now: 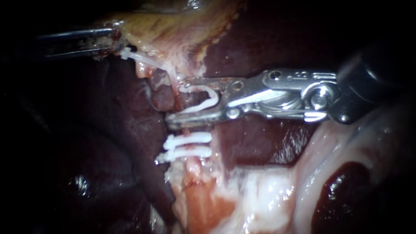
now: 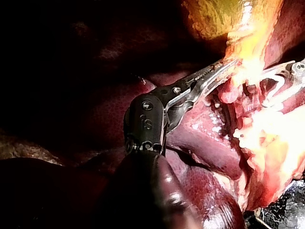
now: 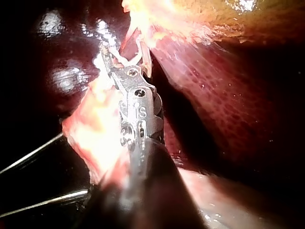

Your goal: Clipping third clip right tube

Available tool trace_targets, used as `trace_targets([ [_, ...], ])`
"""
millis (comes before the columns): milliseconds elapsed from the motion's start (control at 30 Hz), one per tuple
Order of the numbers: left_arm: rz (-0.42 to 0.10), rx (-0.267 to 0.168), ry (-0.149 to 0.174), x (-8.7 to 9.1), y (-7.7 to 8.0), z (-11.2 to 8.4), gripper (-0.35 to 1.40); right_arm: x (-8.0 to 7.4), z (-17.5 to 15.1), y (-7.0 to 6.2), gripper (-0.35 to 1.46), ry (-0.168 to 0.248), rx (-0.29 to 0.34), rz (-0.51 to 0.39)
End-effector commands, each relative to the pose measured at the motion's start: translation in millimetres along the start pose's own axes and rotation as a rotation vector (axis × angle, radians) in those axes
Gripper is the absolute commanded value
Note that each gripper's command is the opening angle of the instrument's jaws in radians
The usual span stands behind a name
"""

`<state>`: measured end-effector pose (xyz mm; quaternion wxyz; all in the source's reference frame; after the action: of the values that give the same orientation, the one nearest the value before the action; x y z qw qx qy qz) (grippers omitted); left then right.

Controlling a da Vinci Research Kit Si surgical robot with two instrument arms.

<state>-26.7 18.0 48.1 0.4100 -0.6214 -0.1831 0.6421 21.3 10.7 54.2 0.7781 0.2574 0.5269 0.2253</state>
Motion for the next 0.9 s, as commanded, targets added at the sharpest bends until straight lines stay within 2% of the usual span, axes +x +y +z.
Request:
trace_targets([
  [33,0.000,0.001,0.000,0.0,0.0,0.1,-0.35,0.1,0.3,0.0,0.50,0.009,0.005,0.006],
  [200,0.001,0.000,0.000,-0.2,0.0,0.3,-0.35,0.6,1.2,0.0,0.50,0.063,0.028,0.029],
  [267,0.001,0.000,0.000,-0.2,0.0,0.4,-0.35,0.8,1.5,0.0,0.50,0.073,0.057,0.051],
  [367,0.001,0.000,0.000,-0.2,0.0,0.4,-0.35,1.2,1.9,-0.4,0.50,0.081,0.135,0.062],
  [533,0.001,-0.001,0.000,-0.2,-0.1,0.3,-0.35,2.1,2.0,-1.9,0.49,0.116,0.213,0.076],
  [700,0.001,-0.001,-0.001,-0.2,-0.1,0.2,-0.35,3.7,1.5,-3.0,0.47,0.143,0.239,0.075],
  [900,0.001,-0.001,-0.001,-0.2,-0.1,0.2,-0.35,4.3,1.1,-3.0,0.45,0.150,0.239,0.078],
])
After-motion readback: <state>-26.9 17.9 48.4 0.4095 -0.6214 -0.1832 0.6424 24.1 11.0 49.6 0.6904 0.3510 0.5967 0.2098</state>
